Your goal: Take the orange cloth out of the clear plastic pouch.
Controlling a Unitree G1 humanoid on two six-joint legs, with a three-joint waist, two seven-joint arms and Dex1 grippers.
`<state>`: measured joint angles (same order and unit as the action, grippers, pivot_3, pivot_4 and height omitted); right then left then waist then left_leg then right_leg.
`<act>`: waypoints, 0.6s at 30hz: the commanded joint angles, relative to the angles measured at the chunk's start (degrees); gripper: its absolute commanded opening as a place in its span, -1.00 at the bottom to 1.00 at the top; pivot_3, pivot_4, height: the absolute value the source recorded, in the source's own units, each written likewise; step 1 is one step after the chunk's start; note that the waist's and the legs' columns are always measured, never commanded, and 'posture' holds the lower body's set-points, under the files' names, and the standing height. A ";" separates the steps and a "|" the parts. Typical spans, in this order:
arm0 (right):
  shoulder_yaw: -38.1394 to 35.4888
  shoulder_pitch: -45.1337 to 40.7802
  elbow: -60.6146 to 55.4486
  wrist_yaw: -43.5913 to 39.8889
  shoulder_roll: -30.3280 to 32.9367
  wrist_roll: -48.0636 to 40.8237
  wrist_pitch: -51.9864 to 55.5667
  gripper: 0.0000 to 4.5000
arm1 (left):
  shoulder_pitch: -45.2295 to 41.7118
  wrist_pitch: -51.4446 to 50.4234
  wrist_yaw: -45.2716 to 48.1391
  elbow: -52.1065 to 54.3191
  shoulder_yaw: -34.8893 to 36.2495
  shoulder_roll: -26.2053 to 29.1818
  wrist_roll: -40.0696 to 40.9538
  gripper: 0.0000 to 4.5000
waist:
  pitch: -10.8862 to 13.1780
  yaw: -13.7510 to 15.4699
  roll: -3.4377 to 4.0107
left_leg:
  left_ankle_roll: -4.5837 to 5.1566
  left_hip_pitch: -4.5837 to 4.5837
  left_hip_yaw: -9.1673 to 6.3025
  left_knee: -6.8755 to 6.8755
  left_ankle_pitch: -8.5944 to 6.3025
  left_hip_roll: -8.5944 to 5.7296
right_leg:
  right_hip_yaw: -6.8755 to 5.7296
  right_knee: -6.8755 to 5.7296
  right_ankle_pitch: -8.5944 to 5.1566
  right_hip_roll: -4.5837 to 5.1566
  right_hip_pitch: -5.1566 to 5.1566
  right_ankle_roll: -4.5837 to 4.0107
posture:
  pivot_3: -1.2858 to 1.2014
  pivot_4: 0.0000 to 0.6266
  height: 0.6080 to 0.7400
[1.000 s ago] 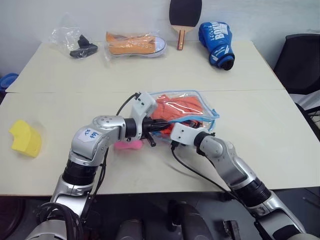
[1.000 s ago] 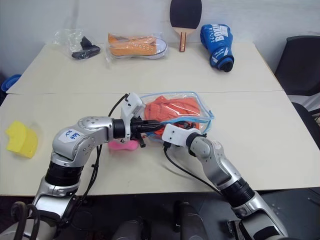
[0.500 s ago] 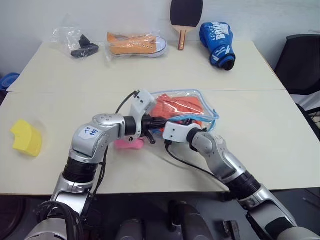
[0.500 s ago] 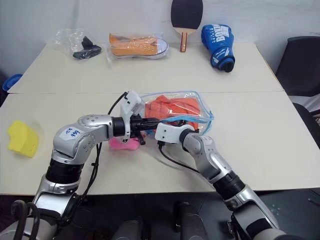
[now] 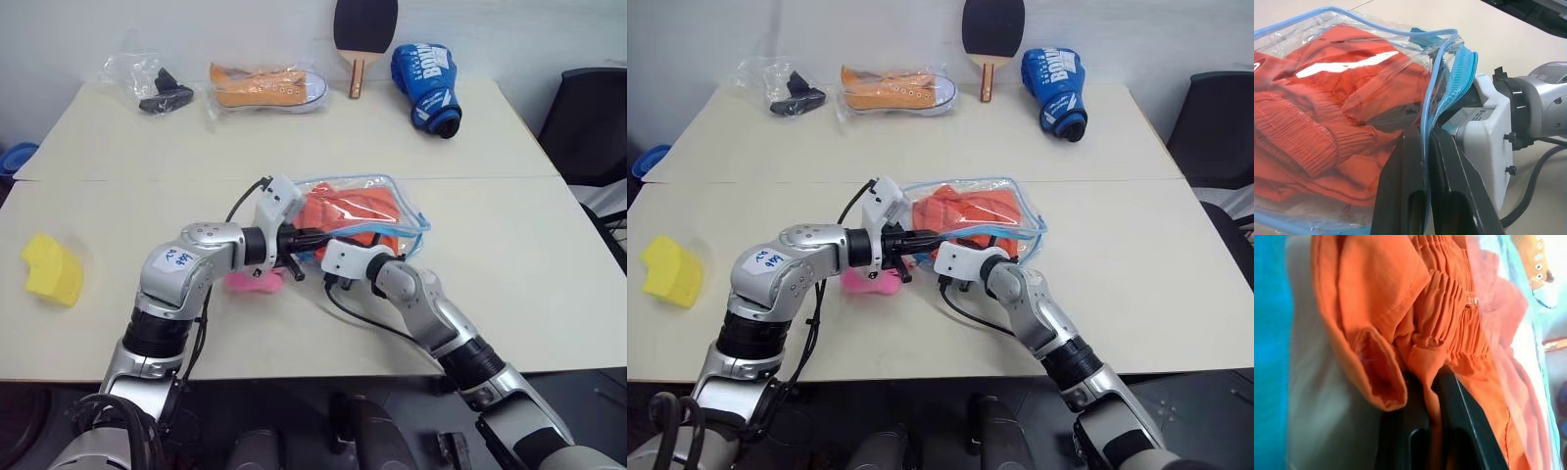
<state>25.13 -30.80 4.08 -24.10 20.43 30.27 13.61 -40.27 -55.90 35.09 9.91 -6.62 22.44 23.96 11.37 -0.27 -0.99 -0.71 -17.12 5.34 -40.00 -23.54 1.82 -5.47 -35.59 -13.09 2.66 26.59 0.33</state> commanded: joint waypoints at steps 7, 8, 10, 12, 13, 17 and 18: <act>4.51 6.59 -6.25 -6.90 5.25 3.47 -3.64 -0.98 | -4.08 5.26 -3.07 -5.06 0.63 -2.58 -2.48 -0.91 | -0.03 -0.02 -0.03 | 0.00 0.01 0.00 0.04 0.00 -0.02 | -0.01 0.02 0.00 -0.01 -0.02 0.01 | 0.03 -0.52 1.00; 4.27 6.98 -7.14 -6.99 5.62 4.03 -3.57 -0.98 | -3.81 6.38 -2.83 -5.39 -0.63 -2.10 -3.66 -0.91 | -0.03 -0.04 -0.02 | -0.02 0.02 0.01 0.05 -0.01 -0.01 | -0.01 0.02 0.00 -0.03 -0.01 0.01 | 0.03 -0.52 1.00; 2.84 8.57 -10.73 -7.65 6.84 4.66 -2.84 -0.98 | -2.80 10.27 -1.95 -6.21 -4.19 -0.57 -7.21 -0.91 | -0.03 0.01 -0.02 | -0.03 0.03 0.01 0.06 -0.01 0.00 | -0.02 0.02 0.00 -0.04 -0.01 0.00 | 0.03 -0.52 1.00; 0.87 10.64 -15.16 -8.46 8.26 4.95 -1.85 -0.98 | -1.68 15.33 -1.23 -7.21 -7.96 1.28 -11.51 -0.91 | -0.04 0.14 -0.01 | -0.04 0.02 0.01 0.06 -0.01 0.00 | -0.01 0.03 0.00 -0.04 0.00 0.00 | 0.03 -0.52 1.00; 0.04 11.60 -17.12 -9.03 9.00 5.00 -1.44 -0.98 | -1.25 18.04 -1.09 -7.93 -9.62 2.16 -13.67 -0.91 | -0.04 0.17 -0.01 | -0.05 0.03 0.00 0.10 -0.02 0.00 | -0.01 0.06 0.00 -0.04 -0.01 0.00 | 0.03 -0.52 1.00; -2.79 14.51 -23.69 -10.97 11.50 4.73 -0.53 -0.98 | -0.30 27.28 -1.22 -11.59 -13.88 4.45 -20.77 -0.91 | -0.04 0.30 -0.01 | -0.04 -0.02 0.01 0.07 -0.02 -0.01 | -0.02 0.09 0.00 -0.03 0.00 0.01 | 0.03 -0.52 1.00; -3.24 15.03 -24.74 -11.41 12.03 4.61 -0.49 -0.98 | -0.25 28.97 -1.24 -12.45 -14.44 4.70 -22.10 -0.91 | -0.04 0.32 -0.01 | -0.03 -0.02 0.00 0.07 -0.02 -0.01 | -0.02 0.10 0.00 -0.03 0.00 0.01 | 0.03 -0.52 1.00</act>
<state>23.11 -16.67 -17.73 -33.93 31.51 34.86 12.87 -40.34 -30.06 34.43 -1.59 -20.92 26.10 5.20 11.33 0.05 -1.00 -0.74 -17.15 5.34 -39.93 -23.56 1.81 -5.50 -35.48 -13.09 2.63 26.59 0.35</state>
